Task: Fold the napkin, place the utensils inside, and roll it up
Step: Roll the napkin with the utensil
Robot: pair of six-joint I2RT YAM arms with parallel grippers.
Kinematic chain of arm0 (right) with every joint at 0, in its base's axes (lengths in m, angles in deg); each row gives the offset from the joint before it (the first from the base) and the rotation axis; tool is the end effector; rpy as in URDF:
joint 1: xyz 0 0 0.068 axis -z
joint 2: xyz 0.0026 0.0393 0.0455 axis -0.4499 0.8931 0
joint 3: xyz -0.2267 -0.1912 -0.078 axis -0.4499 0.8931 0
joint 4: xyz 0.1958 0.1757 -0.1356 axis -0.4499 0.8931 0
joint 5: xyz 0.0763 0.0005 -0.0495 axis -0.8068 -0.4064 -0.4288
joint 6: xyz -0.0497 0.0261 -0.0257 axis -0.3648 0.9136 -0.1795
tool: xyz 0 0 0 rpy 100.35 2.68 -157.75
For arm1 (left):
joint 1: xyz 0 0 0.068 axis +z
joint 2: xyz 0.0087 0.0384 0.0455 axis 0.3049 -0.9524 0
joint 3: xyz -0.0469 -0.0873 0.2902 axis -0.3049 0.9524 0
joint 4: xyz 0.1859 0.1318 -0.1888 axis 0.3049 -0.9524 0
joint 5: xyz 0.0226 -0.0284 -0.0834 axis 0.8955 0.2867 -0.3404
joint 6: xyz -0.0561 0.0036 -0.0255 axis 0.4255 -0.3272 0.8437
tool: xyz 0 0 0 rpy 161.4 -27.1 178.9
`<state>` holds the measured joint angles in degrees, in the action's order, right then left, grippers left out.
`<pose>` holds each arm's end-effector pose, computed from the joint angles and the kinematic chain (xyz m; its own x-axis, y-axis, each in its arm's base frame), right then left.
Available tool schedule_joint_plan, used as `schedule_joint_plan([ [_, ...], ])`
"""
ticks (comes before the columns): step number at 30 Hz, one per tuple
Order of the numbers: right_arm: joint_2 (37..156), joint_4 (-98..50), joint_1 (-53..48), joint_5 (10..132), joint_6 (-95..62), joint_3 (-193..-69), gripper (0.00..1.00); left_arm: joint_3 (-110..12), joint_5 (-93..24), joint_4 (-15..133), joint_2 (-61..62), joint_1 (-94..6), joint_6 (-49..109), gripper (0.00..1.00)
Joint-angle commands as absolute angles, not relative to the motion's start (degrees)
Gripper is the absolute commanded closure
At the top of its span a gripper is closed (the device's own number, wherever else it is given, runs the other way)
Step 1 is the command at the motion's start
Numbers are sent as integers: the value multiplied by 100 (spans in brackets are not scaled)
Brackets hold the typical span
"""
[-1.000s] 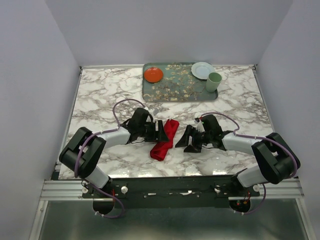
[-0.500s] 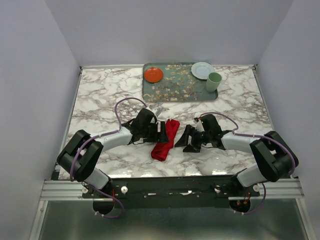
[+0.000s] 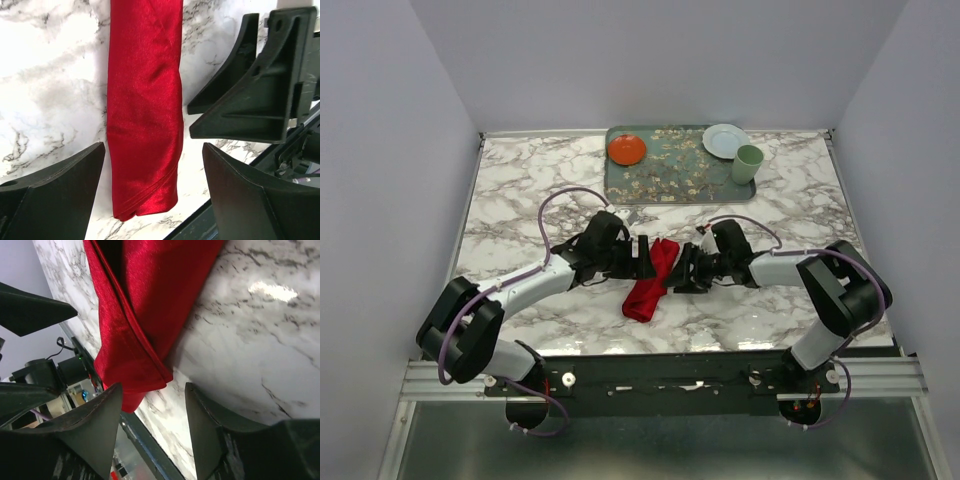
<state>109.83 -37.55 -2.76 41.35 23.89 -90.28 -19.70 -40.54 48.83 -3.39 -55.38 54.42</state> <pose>0.2600 0.1796 0.1179 -0.9825 0.1138 -0.1472 -0.0513 0.5951 0.8020 0.2401 -0.1997 0.2033 -0.8795 -0.0362 -0.4745 0.2678 0.7867 -0.5562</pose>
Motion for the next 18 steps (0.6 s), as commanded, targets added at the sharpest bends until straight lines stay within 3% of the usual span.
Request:
schedule_joint_plan([
  [1, 11252, -3739, -253, 4303, 1960, -9227, 41, -2156, -3849, 4660, -229, -5511, 5280, 12],
  [13, 11489, -4372, -245, 3811, 1889, -9228, 55, -2173, -3893, 4651, -238, -5458, 5236, 12],
  [18, 11630, -4749, -253, 3556, 2100, -9157, 66, -2200, -3902, 4651, -281, -5449, 5219, 12],
])
